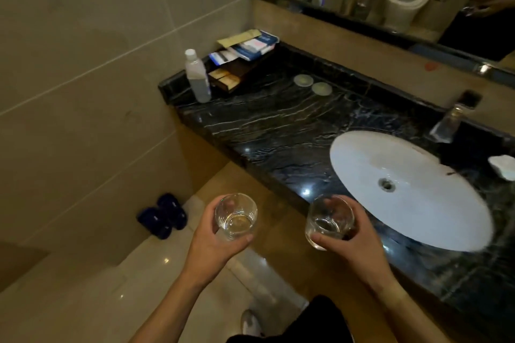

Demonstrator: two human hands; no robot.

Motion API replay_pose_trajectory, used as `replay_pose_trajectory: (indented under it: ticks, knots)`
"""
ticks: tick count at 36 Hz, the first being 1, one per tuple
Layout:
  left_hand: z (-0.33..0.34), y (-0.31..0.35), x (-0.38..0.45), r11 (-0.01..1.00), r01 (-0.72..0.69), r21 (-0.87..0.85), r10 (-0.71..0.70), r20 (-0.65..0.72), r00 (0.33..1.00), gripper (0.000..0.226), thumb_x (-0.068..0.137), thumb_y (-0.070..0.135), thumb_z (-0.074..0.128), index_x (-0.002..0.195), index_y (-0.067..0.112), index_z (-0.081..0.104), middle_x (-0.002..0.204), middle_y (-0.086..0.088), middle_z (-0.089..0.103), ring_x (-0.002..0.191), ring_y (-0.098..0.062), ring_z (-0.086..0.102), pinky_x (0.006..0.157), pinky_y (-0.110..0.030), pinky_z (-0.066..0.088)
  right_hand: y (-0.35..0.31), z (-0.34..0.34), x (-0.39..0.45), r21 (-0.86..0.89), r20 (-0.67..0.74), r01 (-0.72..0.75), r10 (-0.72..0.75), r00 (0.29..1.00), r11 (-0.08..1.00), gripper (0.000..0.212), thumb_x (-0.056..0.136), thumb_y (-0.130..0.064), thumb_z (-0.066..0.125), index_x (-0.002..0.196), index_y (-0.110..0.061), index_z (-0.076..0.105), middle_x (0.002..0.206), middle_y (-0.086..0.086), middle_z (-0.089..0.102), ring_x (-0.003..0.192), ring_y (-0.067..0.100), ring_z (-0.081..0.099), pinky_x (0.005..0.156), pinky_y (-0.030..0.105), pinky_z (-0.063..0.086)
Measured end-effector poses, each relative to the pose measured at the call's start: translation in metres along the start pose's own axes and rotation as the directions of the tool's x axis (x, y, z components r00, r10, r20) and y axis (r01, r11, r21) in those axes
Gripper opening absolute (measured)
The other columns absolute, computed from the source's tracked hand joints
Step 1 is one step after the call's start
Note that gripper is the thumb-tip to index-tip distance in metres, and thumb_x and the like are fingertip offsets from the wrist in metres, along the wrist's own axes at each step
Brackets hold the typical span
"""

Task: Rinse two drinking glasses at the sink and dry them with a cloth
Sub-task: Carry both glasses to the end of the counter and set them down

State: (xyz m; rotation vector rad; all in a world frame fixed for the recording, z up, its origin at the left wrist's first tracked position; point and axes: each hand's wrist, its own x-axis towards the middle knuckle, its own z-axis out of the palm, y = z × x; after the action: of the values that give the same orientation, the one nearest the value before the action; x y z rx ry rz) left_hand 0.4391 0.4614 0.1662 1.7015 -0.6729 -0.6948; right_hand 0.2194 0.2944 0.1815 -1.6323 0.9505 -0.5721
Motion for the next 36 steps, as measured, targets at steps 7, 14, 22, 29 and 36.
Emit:
replay_pose_trajectory:
  ticks: [7, 14, 22, 29, 36]
  knots:
    - [-0.036, -0.011, 0.029, 0.999, 0.023, -0.022, -0.025, -0.072, 0.997, 0.082, 0.060, 0.016, 0.094, 0.128, 0.038, 0.053, 0.127, 0.012, 0.061, 0.118, -0.004, 0.058, 0.101, -0.025, 0.047, -0.012, 0.037, 0.044, 0.002, 0.076, 0.009, -0.009, 0.997, 1.000, 0.078, 0.050, -0.036, 0.088, 0.120, -0.040, 0.053, 0.111, -0.034, 0.062, 0.105, -0.013, 0.057, 0.080, 0.006, 0.048]
    - [-0.044, -0.004, 0.077, 0.999, 0.040, -0.031, -0.042, -0.087, 0.995, 0.083, 0.064, 0.008, 0.092, 0.131, 0.034, 0.051, 0.128, 0.012, 0.061, 0.118, -0.004, 0.059, 0.105, -0.034, 0.048, -0.016, 0.055, 0.104, 0.005, 0.124, 0.023, -0.024, 0.992, 1.000, 0.077, 0.052, -0.036, 0.086, 0.119, -0.043, 0.050, 0.122, -0.021, 0.057, 0.111, -0.002, 0.055, 0.086, 0.012, 0.047]
    - [-0.033, 0.013, 0.159, 0.998, 0.054, -0.020, -0.054, -0.033, 0.998, 0.090, 0.053, 0.038, 0.093, 0.132, 0.038, 0.050, 0.126, 0.019, 0.061, 0.119, -0.006, 0.059, 0.105, -0.042, 0.049, -0.018, 0.054, 0.182, 0.079, 0.064, 0.007, -0.013, 0.998, 0.997, 0.079, 0.053, -0.032, 0.090, 0.119, -0.050, 0.051, 0.121, -0.022, 0.060, 0.113, 0.004, 0.057, 0.092, 0.024, 0.048]
    - [-0.008, 0.024, 0.228, 0.999, 0.027, 0.032, -0.027, 0.021, 0.999, 0.086, 0.053, 0.045, 0.095, 0.127, 0.051, 0.050, 0.126, 0.023, 0.061, 0.118, -0.002, 0.059, 0.095, -0.025, 0.050, -0.012, 0.036, 0.236, 0.096, -0.027, 0.016, -0.014, 1.000, 0.995, 0.077, 0.057, -0.014, 0.094, 0.119, -0.040, 0.055, 0.111, -0.036, 0.063, 0.102, -0.010, 0.060, 0.077, 0.005, 0.048]
    - [0.022, 0.035, 0.281, 0.999, 0.003, 0.043, -0.008, 0.131, 0.991, 0.080, 0.052, 0.045, 0.094, 0.120, 0.054, 0.054, 0.122, 0.025, 0.062, 0.113, 0.002, 0.060, 0.088, -0.016, 0.051, -0.002, 0.019, 0.259, 0.117, -0.132, -0.028, 0.044, 0.990, 0.993, 0.081, 0.055, -0.028, 0.096, 0.123, -0.042, 0.055, 0.120, -0.022, 0.066, 0.106, 0.002, 0.064, 0.092, 0.030, 0.054]
